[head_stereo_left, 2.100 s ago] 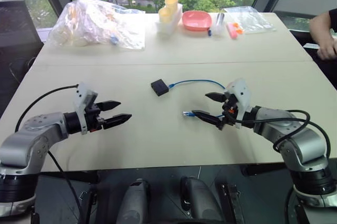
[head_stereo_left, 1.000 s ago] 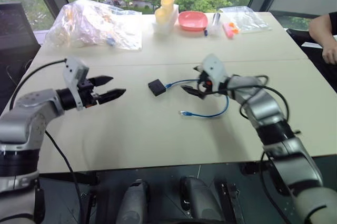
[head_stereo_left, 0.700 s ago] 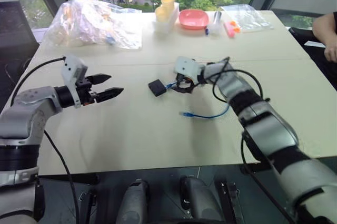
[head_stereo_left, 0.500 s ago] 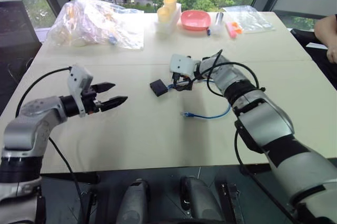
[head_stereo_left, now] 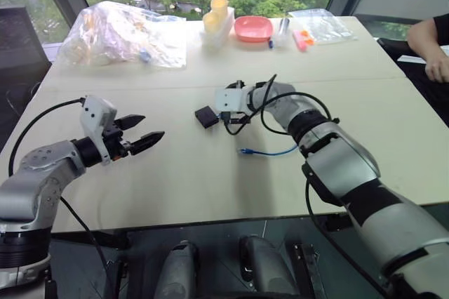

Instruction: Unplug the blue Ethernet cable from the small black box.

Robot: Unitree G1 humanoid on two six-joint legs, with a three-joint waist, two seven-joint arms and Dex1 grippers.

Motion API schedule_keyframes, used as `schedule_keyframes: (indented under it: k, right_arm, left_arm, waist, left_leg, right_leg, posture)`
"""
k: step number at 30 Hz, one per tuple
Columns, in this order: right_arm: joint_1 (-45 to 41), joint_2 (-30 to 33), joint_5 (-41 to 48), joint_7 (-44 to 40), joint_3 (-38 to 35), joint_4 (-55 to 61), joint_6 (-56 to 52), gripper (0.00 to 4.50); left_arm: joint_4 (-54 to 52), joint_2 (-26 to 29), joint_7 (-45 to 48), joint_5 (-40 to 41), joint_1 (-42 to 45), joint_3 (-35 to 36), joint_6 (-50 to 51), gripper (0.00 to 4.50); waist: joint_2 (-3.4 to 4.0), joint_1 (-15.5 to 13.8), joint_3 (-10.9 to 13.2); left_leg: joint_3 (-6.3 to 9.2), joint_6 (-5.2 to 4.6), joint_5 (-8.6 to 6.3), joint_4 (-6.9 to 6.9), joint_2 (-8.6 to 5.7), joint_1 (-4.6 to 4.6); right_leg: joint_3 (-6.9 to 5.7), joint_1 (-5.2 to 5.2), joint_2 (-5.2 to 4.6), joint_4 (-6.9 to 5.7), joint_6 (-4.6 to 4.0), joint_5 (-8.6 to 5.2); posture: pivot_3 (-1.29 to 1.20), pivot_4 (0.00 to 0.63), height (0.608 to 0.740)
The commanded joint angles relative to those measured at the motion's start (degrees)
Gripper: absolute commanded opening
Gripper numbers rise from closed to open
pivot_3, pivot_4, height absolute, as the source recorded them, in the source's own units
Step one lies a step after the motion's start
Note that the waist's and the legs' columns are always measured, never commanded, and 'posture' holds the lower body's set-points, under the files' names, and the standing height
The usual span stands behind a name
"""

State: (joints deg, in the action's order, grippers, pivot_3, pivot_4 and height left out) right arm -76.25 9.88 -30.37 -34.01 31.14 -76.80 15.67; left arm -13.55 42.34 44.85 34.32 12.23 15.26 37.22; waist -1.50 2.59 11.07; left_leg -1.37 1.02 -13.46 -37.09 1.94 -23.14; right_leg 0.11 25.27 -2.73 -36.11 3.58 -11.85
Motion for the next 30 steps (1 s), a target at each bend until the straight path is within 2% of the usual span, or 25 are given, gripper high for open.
schedule_keyframes:
  k: [1, 3, 6, 12, 17, 22, 27, 30]
  right_arm:
    - [1.3, -0.8, -6.4, 4.8, 4.7, -1.7, 0.3, 4.50]
    - [2.0, -1.6, -9.7, 8.2, 7.5, -1.9, 0.6, 4.50]
    - [3.4, -3.6, -14.2, 13.1, 11.5, -2.4, 0.5, 3.61]
    - [4.6, -5.6, -16.4, 11.7, 12.7, -3.0, 2.5, 0.44]
    - [3.8, -5.4, -16.1, 12.6, 11.6, -2.8, 3.6, 0.44]
    - [1.6, -2.4, -14.7, 19.2, 9.0, -1.7, 3.9, 0.44]
    - [-0.5, 3.0, -13.9, 27.1, 6.9, 0.4, 4.4, 0.44]
    - [-0.1, 7.7, -12.9, 30.8, 4.7, 4.3, 5.9, 0.44]
  left_arm:
    - [-1.7, 0.0, -0.6, 0.2, 0.4, 1.0, -0.9, 4.03]
    - [-1.9, -0.3, -1.0, 0.2, 0.2, 1.0, -0.9, 4.03]
    - [-1.9, -1.5, -2.3, -0.1, 0.7, 0.3, -1.1, 4.07]
    - [-1.3, -2.8, -3.9, -1.3, 1.9, -0.8, -1.9, 4.07]
    - [-0.9, -2.7, -4.9, -1.6, 1.5, 0.9, -2.3, 4.07]
    - [1.9, -2.0, -4.6, -0.3, 2.8, 3.5, -2.4, 4.07]
    - [9.4, -1.6, -2.5, 0.6, 8.7, 4.0, -2.6, 4.07]
    - [17.4, -2.6, 0.3, -0.1, 15.9, 1.3, -3.7, 4.07]
  waist:
    - [-0.01, 0.1, 0.0]
    - [-0.02, 0.1, 0.0]
    - [-0.12, 0.3, -0.2]
    - [-0.56, 1.5, -0.5]
    - [-0.54, 1.6, -0.5]
    - [-0.52, 1.4, -0.5]
    - [-0.48, 0.7, -0.4]
    - [-0.48, 0.1, -0.4]
  left_leg:
    - [-0.01, 0.00, 0.00, 0.00, 0.00, 0.08]
    - [0.00, 0.00, 0.00, 0.02, 0.01, 0.35]
    - [0.02, 0.01, 0.00, 0.07, 0.02, 0.78]
    - [0.12, 0.02, 0.00, 0.07, 0.09, 0.83]
    - [0.11, 0.02, 0.00, 0.20, 0.14, 0.89]
    - [0.11, 0.02, 0.00, 0.21, 0.16, 0.82]
    - [0.10, 0.02, 0.02, 0.16, 0.06, 0.09]
    - [0.04, 0.05, 0.04, 0.12, 0.01, -0.33]
  right_leg:
    - [0.01, -0.06, 0.01, 0.00, -0.02, 0.01]
    - [0.01, -0.31, 0.02, 0.00, -0.03, 0.00]
    - [0.02, -0.70, 0.00, 0.05, -0.05, -0.03]
    - [0.00, -0.74, 0.03, 0.03, -0.17, 0.04]
    - [0.01, -0.72, 0.14, 0.03, -0.21, 0.01]
    - [0.01, -0.62, 0.11, 0.04, -0.22, 0.01]
    - [-0.02, -0.02, 0.07, 0.04, -0.20, 0.00]
    - [-0.01, 0.34, 0.03, 0.06, -0.12, 0.00]
  posture:
    - [0.00, 0.150, 0.740]
    - [0.00, 0.150, 0.740]
    - [0.00, 0.150, 0.740]
    - [0.00, 0.150, 0.740]
    - [0.00, 0.150, 0.740]
    - [0.00, 0.150, 0.740]
    - [0.00, 0.150, 0.740]
    - [0.00, 0.150, 0.740]
